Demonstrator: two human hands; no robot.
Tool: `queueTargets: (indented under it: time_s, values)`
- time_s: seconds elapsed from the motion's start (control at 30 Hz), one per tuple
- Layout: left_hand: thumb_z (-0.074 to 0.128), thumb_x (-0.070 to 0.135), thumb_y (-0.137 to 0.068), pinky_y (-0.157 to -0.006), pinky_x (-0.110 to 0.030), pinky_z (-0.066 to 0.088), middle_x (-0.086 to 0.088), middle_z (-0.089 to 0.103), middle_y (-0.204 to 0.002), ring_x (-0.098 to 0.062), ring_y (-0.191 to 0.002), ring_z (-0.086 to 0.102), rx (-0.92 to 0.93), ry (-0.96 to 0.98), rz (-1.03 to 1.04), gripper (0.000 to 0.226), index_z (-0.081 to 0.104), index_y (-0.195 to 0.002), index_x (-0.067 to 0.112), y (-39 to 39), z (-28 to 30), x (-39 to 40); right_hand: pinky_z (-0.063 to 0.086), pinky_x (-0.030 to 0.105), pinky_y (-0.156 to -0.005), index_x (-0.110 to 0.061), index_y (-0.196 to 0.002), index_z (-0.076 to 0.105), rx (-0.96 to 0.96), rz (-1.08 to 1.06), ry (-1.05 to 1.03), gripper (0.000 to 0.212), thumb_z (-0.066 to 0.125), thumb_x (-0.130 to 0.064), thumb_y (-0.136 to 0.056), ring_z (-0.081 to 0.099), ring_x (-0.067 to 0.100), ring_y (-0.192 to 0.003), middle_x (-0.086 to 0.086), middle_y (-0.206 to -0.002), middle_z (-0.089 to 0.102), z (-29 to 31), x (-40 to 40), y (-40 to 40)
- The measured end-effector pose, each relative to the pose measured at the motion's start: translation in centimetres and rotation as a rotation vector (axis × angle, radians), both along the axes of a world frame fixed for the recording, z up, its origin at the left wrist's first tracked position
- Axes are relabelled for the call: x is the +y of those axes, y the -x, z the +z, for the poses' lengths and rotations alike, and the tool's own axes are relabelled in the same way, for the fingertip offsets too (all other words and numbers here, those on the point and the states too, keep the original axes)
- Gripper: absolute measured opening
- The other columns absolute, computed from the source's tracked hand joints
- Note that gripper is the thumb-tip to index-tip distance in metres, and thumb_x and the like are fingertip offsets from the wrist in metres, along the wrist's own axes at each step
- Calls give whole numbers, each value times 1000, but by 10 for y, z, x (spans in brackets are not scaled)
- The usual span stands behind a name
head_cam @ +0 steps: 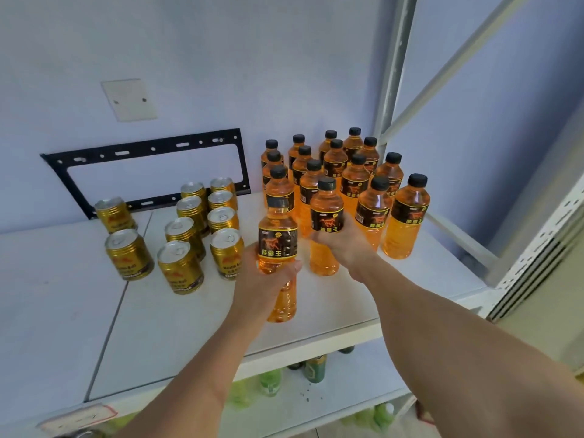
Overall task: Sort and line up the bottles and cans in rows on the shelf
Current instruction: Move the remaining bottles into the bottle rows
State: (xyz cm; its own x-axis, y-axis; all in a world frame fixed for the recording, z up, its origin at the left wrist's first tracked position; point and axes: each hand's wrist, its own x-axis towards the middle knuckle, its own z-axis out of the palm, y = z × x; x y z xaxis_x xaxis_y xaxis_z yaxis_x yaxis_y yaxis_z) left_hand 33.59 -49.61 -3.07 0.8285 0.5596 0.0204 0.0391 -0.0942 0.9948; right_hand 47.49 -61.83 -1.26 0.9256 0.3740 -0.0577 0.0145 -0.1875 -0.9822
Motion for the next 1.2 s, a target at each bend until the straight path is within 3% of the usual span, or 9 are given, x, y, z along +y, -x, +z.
queueTargets:
  time_s: [0.37, 0.47, 0.63, 0.77, 0.87, 0.93, 1.0, 1.1, 1.2]
  values:
    - [83, 34, -74, -79, -24, 48, 15, 67, -106, -1, -97, 63, -7, -14, 3, 60, 52, -125, 35, -34, -12, 13, 39, 36, -96, -28, -140, 41, 1, 30, 4, 71, 79, -17, -81, 51, 21, -123, -3, -131, 57, -21, 12, -32]
    - [84, 36, -72, -83, -27, 49, 17, 67, -107, -1, -99, 63, -9, -31, 1, 61, 54, -125, 36, -40, -17, 15, 39, 35, -96, -31, -143, 38, 15, 45, -1, 76, 79, -20, -80, 50, 22, -125, -3, -133, 56, -23, 12, -36]
    - [83, 41, -72, -87, -29, 49, 16, 68, -113, -1, -105, 62, -13, -94, -19, 65, 55, -130, 33, -47, -19, 19, 39, 44, -108, -29, -148, 33, 26, 20, 24, 84, 82, -26, -79, 46, 23, -132, -2, -141, 52, -22, 7, -33]
    - [80, 39, -76, -80, -19, 43, 23, 62, -108, 9, -98, 55, -5, -162, 7, 62, 52, -132, 32, -50, -14, 15, 39, 45, -109, -28, -149, 32, 41, 3, 85, 90, 84, -30, -76, 44, 23, -135, -4, -146, 49, -19, 3, -27]
    - [78, 42, -78, -86, -26, 42, 20, 59, -114, 3, -100, 54, 14, -199, 9, 66, 49, -136, 30, -54, -12, 14, 39, 46, -109, -29, -153, 25, 88, 8, 142, 101, 86, -38, -72, 41, 25, -138, -4, -150, 45, -17, 0, -19]
    - [78, 45, -76, -92, -33, 46, 14, 60, -121, -7, -110, 56, 26, -217, 23, 70, 48, -138, 28, -58, -13, 16, 40, 46, -108, -26, -152, 25, 112, 11, 229, 99, 84, -43, -74, 41, 29, -138, -2, -150, 44, -21, -3, -12]
    - [78, 46, -75, -98, -39, 48, 9, 62, -126, -13, -115, 57, 38, -240, 33, 72, 48, -138, 27, -64, -14, 18, 45, 41, -99, -19, -147, 34, 97, -11, 406, 78, 75, -42, -84, 49, 31, -130, 2, -141, 49, -27, -6, 0]
    - [78, 46, -75, -101, -44, 47, 7, 61, -128, -16, -117, 56, 45, -254, 28, 73, 46, -139, 26, -71, -16, 20, 51, 37, -88, -16, -127, 52, -180, 27, 843, 39, 57, -37, -94, 58, 27, -108, 6, -123, 59, -37, -12, 21]
    - [78, 47, -76, -103, -48, 45, 6, 59, -131, -18, -121, 54, 70, -240, 23, 75, 44, -140, 28, -76, -21, 24, 49, 36, -86, -14, -124, 57, -507, 126, 1104, 31, 45, -27, -98, 58, 26, -105, 6, -116, 59, -40, -17, 40]
